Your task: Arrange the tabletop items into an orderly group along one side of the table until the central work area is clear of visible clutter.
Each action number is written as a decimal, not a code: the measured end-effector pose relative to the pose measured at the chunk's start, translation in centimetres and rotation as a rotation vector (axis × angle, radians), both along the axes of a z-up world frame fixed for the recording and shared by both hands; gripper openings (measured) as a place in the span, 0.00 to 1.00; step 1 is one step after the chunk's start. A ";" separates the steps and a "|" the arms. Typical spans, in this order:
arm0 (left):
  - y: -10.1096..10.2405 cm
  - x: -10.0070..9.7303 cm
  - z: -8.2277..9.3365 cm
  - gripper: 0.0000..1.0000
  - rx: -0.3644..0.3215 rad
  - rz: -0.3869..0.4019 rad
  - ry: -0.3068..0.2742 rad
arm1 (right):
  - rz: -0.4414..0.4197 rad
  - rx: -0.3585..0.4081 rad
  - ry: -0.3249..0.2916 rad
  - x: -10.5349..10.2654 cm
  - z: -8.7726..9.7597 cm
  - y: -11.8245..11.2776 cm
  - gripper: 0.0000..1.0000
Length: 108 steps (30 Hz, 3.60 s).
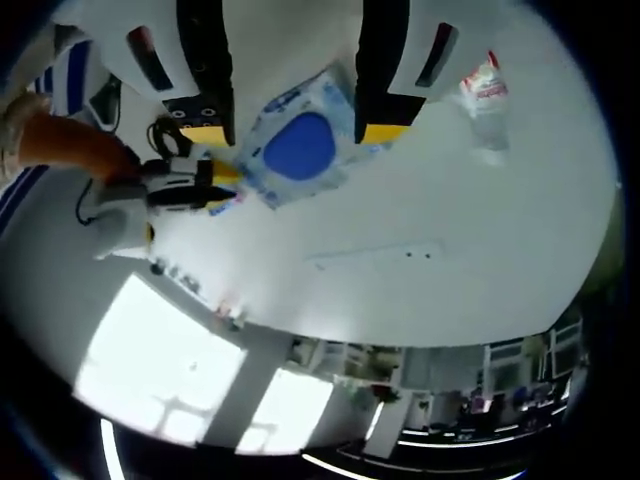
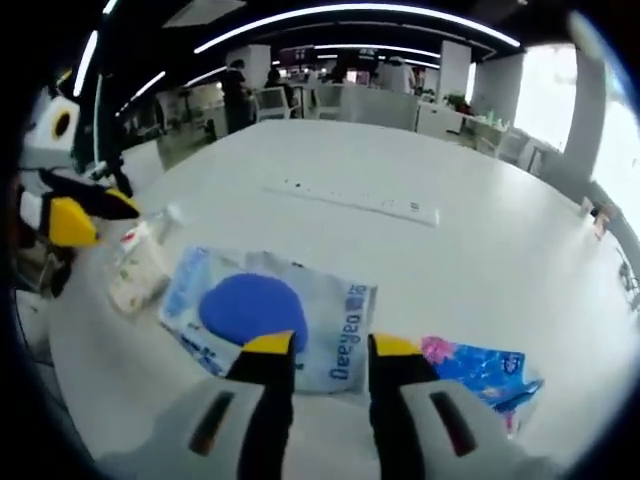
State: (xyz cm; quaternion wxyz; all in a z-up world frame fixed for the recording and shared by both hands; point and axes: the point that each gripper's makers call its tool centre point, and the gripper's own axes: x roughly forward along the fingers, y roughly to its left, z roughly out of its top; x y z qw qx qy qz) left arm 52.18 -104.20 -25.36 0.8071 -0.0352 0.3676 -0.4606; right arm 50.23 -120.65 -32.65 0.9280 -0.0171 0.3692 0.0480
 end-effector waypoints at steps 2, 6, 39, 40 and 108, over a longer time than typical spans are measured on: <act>0.0 0.0 -0.1 0.45 -0.004 -0.003 0.004 | -0.007 0.008 0.020 -0.1 -0.5 0.0 0.27; 0.0 0.1 -0.2 0.44 -0.007 -0.002 0.005 | -0.010 0.002 0.024 0.1 -0.9 -0.1 0.27; -0.3 0.4 -1.4 0.41 -0.013 -0.021 0.009 | -0.028 -0.048 0.134 -0.4 -4.0 -1.0 0.13; -0.3 0.4 -1.4 0.41 -0.013 -0.020 0.009 | -0.030 -0.046 0.142 -0.5 -4.1 -1.0 0.11; -0.2 5.8 -10.5 0.07 0.568 -0.128 0.153 | -0.005 -0.073 0.117 -0.3 -4.5 -0.5 0.02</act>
